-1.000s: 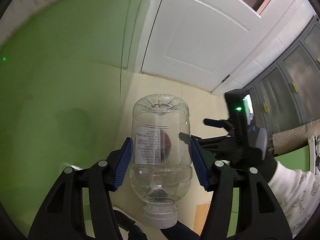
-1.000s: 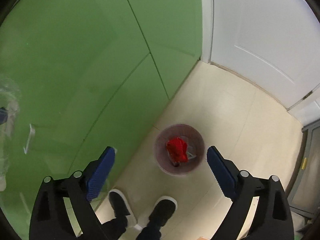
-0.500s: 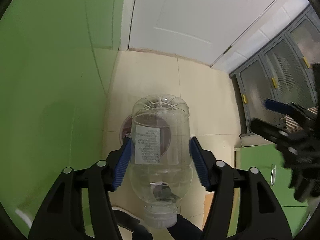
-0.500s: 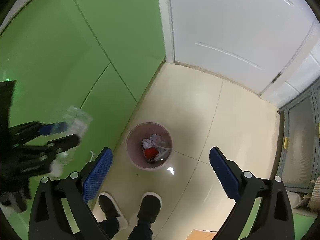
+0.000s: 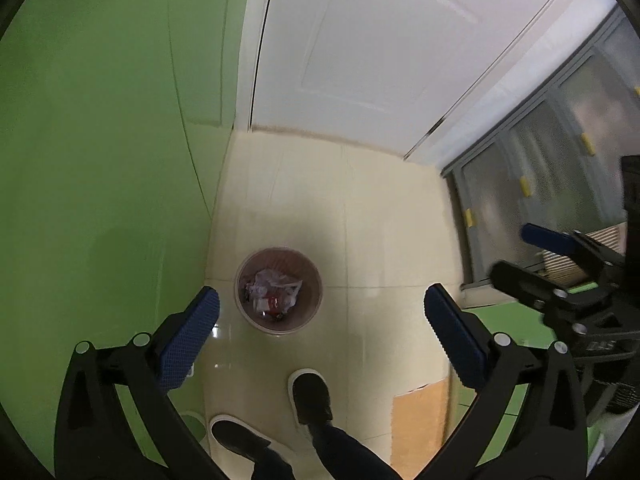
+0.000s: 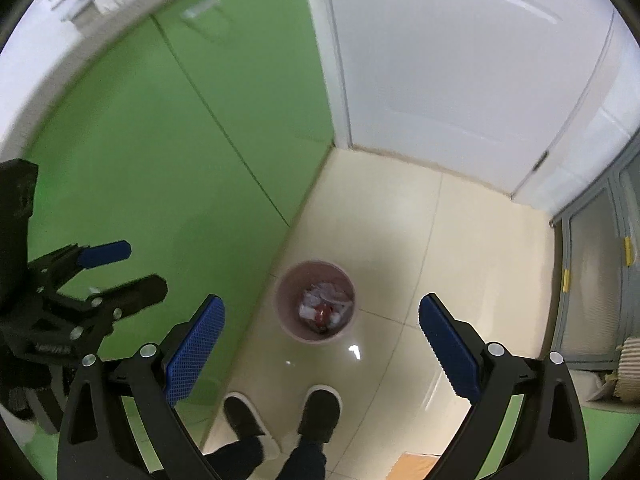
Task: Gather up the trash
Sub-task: 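Carry bottle and red cloth to the pink bin and open both tools, then move both tools back over the black mat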
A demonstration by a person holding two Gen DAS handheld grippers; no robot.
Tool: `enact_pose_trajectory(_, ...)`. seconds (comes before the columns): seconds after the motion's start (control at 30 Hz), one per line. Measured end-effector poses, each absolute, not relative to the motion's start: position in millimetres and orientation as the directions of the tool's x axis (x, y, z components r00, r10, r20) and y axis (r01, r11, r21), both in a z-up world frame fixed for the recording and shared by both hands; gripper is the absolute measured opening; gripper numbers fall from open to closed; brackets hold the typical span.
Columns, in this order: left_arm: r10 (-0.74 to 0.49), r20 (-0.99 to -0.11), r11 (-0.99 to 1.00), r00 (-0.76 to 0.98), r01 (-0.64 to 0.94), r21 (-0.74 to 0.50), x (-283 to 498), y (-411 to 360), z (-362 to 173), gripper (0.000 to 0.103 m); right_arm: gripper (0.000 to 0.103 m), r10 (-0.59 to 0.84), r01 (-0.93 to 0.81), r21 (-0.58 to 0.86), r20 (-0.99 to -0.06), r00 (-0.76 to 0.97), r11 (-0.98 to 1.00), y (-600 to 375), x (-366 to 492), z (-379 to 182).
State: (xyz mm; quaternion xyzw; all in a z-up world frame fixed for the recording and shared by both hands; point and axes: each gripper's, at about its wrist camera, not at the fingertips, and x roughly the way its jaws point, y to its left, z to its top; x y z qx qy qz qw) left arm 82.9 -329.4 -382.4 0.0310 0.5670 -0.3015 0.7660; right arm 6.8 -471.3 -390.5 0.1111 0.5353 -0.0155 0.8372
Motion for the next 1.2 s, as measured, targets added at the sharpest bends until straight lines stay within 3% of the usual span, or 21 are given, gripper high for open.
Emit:
enact_pose_trajectory(0.2, -0.474, -0.842, 0.811, 0.257, 0.500, -0.304, 61.5, -290.3, -257.0, 0.100, 0.097, 0.130, 0.074, 0.193, -0.856, 0.500, 0.978, -440.7, 2.8, -283.9)
enact_pose_trajectory(0.47, -0.454, -0.800, 0.856, 0.391, 0.442, -0.269, 43.5, -218.2, -153.5, 0.100, 0.097, 0.194, -0.054, 0.198, -0.801, 0.567, 0.979, -398.2, 5.0, -181.6)
enact_pose_trajectory(0.83, -0.289, -0.784, 0.957, 0.550, 0.191, -0.218, 39.1, -72.7, -111.8, 0.100, 0.097, 0.329, -0.281, 0.194, -0.734, 0.594, 0.940, -297.0, 35.8, -120.3)
enact_pose_trajectory(1.2, -0.142, -0.798, 0.984, 0.586, -0.007, -0.180, 43.6, 35.4, -112.4, 0.100, 0.097, 0.442, -0.472, 0.185, -0.731, 0.520, 0.862, -187.4, 73.0, -114.2)
